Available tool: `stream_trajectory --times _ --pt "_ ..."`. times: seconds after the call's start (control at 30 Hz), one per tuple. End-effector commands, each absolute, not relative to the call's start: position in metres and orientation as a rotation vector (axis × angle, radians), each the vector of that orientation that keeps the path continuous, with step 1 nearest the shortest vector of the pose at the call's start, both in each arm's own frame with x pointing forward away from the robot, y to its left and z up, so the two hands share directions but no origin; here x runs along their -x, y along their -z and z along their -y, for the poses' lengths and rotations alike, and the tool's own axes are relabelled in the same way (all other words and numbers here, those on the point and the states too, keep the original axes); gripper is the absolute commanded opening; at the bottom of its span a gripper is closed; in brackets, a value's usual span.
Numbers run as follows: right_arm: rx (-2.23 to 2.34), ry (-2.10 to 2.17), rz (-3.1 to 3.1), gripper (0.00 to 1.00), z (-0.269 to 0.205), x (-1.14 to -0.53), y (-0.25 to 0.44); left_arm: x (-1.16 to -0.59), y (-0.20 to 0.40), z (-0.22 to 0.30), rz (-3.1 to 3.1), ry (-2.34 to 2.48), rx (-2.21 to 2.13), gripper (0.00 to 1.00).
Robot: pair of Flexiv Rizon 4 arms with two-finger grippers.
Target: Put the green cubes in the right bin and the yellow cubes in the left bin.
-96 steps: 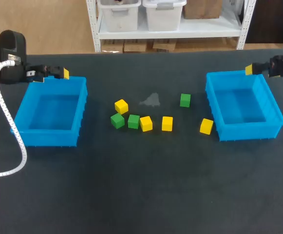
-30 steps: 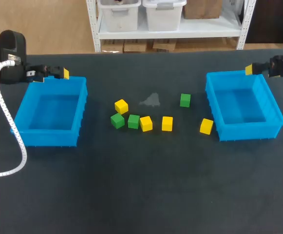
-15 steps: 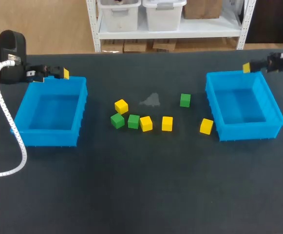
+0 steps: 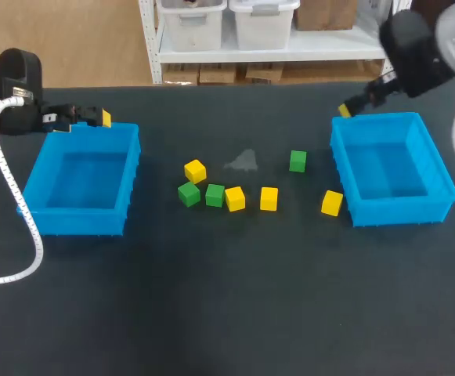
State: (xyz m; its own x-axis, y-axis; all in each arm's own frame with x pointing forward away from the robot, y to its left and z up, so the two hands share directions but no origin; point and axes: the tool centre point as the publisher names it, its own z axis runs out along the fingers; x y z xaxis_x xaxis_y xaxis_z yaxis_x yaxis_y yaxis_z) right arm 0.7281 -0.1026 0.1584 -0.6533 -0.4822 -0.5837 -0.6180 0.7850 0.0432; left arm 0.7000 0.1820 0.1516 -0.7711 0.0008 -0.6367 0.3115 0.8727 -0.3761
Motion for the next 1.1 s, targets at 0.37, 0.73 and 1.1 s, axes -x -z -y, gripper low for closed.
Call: stream_trajectory --times 0.37,0.73,1.1 --pt "1.246 -0.092 -2.436 1.00 0.059 -0.751 -0.130 -0.700 -0.150 -0.184 -2.376 0.634 -0.230 1.00" --pt "1.523 0.022 -2.458 1.00 0.046 -0.770 -0.082 -0.700 -0.150 -0.184 -2.376 0.634 -0.230 1.00" --pt "1.566 0.074 -2.539 1.00 0.047 -0.787 -0.034 -0.700 -0.150 -0.184 -2.376 0.634 -0.230 1.00"
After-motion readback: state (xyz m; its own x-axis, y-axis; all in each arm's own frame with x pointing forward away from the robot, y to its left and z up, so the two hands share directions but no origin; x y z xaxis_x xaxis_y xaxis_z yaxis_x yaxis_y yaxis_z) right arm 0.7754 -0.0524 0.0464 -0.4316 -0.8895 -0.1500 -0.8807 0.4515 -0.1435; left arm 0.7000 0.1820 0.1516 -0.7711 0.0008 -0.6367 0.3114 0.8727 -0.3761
